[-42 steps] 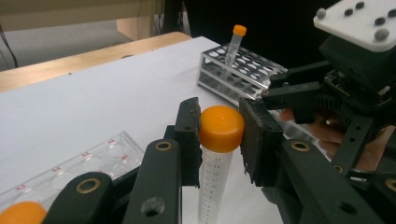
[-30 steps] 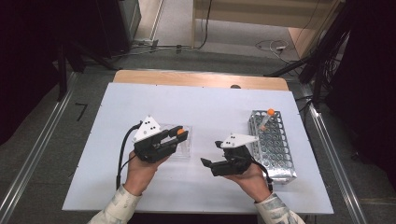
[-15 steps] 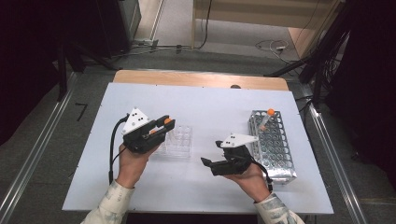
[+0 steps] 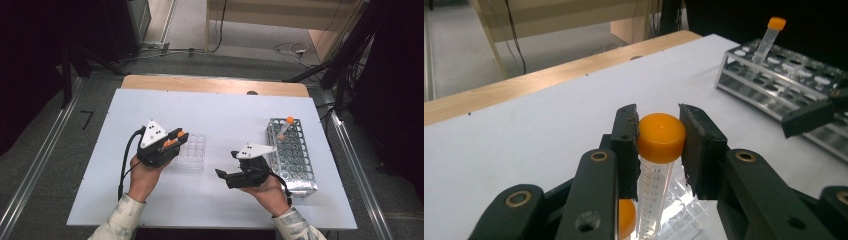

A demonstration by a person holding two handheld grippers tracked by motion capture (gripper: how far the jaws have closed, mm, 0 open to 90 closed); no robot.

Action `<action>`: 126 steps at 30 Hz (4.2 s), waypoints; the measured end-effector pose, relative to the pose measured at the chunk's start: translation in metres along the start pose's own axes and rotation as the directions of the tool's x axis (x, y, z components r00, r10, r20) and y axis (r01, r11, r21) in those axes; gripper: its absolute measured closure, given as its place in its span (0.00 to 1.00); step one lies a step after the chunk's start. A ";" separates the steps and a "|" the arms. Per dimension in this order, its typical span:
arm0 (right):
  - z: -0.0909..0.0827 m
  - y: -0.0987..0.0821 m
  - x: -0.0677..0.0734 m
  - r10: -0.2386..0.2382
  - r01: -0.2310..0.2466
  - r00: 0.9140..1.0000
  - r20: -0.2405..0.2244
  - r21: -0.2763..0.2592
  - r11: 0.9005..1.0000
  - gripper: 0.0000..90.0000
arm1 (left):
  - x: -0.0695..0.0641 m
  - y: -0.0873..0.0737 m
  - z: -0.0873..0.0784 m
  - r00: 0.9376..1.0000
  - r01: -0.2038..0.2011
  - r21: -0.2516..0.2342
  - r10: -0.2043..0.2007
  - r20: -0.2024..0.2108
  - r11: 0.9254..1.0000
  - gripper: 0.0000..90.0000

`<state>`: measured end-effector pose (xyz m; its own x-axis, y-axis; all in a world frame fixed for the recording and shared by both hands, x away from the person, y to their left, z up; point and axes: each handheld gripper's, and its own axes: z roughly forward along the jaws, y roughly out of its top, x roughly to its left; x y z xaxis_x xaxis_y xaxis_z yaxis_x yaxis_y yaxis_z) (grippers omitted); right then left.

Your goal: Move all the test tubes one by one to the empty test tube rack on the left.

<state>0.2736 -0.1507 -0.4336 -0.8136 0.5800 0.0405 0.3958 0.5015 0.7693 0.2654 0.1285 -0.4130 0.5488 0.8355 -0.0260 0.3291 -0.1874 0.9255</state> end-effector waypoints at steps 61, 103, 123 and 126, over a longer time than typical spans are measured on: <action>-0.086 -0.009 -0.106 0.250 -0.203 0.920 0.300 -0.179 0.963 0.23 | 0.000 -0.007 -0.001 0.996 0.090 0.005 -0.090 -0.013 0.996 0.22; -0.047 -0.024 -0.180 0.217 -0.225 0.880 0.422 -0.033 0.974 0.74 | -0.004 -0.007 0.003 0.997 0.077 0.015 -0.077 -0.002 0.997 0.24; -0.052 -0.024 -0.177 0.234 -0.217 0.877 0.419 -0.088 0.972 0.80 | -0.003 -0.007 0.000 0.997 0.083 0.011 -0.083 -0.001 0.997 0.24; -0.055 -0.022 -0.176 0.244 -0.218 0.875 0.418 -0.110 0.970 0.80 | -0.003 -0.007 0.000 0.997 0.083 0.009 -0.083 -0.002 0.996 0.24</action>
<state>0.3847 -0.2985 -0.4223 -0.4374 0.8982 -0.0433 0.5144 0.2894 0.8072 0.2614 0.1275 -0.4190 0.5178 0.8493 -0.1023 0.3804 -0.1216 0.9168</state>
